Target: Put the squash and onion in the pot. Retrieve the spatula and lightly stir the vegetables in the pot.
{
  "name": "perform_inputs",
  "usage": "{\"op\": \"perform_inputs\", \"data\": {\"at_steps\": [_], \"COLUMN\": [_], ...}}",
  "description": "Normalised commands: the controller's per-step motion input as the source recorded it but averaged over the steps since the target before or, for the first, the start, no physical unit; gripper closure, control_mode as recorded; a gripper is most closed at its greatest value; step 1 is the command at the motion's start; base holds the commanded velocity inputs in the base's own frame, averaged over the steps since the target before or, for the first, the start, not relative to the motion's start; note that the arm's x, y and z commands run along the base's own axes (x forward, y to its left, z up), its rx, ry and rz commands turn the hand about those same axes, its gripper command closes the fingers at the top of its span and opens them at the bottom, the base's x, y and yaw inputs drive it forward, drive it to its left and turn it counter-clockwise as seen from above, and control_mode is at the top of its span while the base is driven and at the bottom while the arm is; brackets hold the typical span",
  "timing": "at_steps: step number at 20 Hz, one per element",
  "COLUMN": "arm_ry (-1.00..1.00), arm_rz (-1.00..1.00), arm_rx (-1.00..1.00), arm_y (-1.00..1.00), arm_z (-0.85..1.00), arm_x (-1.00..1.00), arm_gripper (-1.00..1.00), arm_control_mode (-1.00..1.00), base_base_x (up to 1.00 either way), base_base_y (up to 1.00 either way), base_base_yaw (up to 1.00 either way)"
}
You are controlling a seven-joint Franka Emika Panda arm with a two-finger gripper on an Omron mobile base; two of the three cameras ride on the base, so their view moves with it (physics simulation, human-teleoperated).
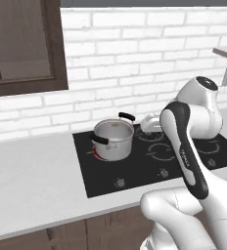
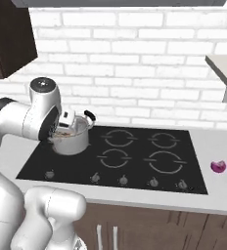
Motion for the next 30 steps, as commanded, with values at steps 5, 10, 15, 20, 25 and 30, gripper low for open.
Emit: {"op": "perform_inputs", "data": {"at_steps": [5,10,15,20,25,30], "arm_ry": [0.00,0.00,0.00,0.00,0.00,0.00], "arm_rz": [0.00,0.00,0.00,0.00,0.00,0.00], "arm_rx": [0.00,0.00,0.00,0.00,0.00,0.00], "arm_y": [0.00,0.00,0.00,0.00,0.00,0.03], "arm_z": [0.00,0.00,0.00,0.00,0.00,-0.23], "arm_x": [0.00,0.00,0.00,0.00,0.00,0.02], "arm_gripper": [-1.00,-1.00,-1.00,-1.00,-1.00,-1.00], "arm_control_mode": [1.00,1.00,1.00,1.00,-1.00,-1.00], "base_base_x": [0.06,0.12,0.12,0.20,0.06,0.00], "base_base_y": [-1.00,-1.00,-1.00,-0.89,-0.19,0.00], "base_base_yaw": [0.00,0.00,0.00,0.00,0.01,0.00]}}
